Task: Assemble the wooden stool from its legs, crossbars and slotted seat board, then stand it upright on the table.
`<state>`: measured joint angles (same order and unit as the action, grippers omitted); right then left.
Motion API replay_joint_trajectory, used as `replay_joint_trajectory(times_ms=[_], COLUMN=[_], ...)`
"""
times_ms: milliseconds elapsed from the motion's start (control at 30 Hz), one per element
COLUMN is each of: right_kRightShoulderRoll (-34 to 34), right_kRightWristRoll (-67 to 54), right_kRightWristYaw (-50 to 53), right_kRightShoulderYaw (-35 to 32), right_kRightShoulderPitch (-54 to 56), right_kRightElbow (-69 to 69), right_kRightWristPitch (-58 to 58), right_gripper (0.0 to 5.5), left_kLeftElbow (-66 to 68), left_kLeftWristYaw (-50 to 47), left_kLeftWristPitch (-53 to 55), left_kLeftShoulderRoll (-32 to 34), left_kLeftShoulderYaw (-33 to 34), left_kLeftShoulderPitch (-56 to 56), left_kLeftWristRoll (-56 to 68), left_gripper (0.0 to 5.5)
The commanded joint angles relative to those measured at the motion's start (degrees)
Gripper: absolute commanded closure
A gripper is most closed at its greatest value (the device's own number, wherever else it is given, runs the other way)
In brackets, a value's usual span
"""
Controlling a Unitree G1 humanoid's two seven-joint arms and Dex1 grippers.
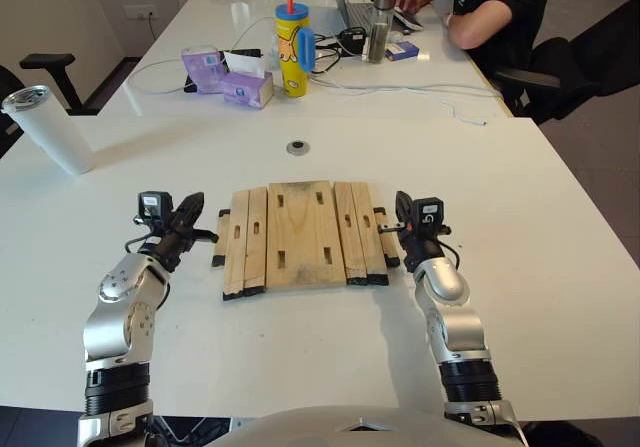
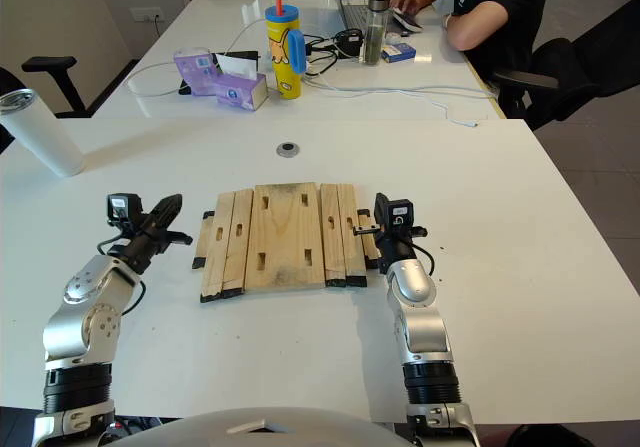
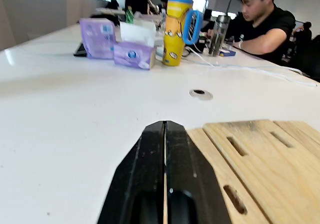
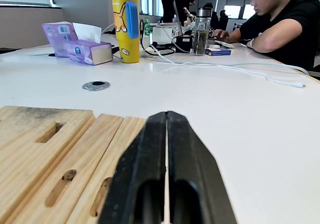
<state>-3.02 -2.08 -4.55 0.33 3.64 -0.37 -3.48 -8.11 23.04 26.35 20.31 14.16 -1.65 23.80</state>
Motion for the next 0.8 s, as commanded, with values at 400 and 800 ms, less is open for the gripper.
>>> replay_joint_trajectory(times_ms=[400, 800], right_kRightShoulderRoll=[-0.45, -0.24], right_kRightWristRoll=[0.29, 0.25], right_kRightWristYaw=[0.33, 0.22], right_kRightShoulderYaw=[-1.24, -1.01], right_kRightShoulderPitch=[1.24, 1.60], right_kRightElbow=[0.85, 1.33], right_kRightWristPitch=[0.56, 0.45], right_gripper=[5.50, 5.50], left_kLeftElbow=[-1.61, 0.83], left_kLeftWristYaw=[13.21, 12.05], left_kLeftWristPitch=[15.95, 13.99], left_kLeftShoulderRoll=[13.80, 14.85], left_kLeftShoulderYaw=[-4.58, -8.85], left_kLeftShoulderPitch=[5.38, 4.77], left_kLeftWristRoll=[1.76, -3.32], left_gripper=[5.48, 5.48])
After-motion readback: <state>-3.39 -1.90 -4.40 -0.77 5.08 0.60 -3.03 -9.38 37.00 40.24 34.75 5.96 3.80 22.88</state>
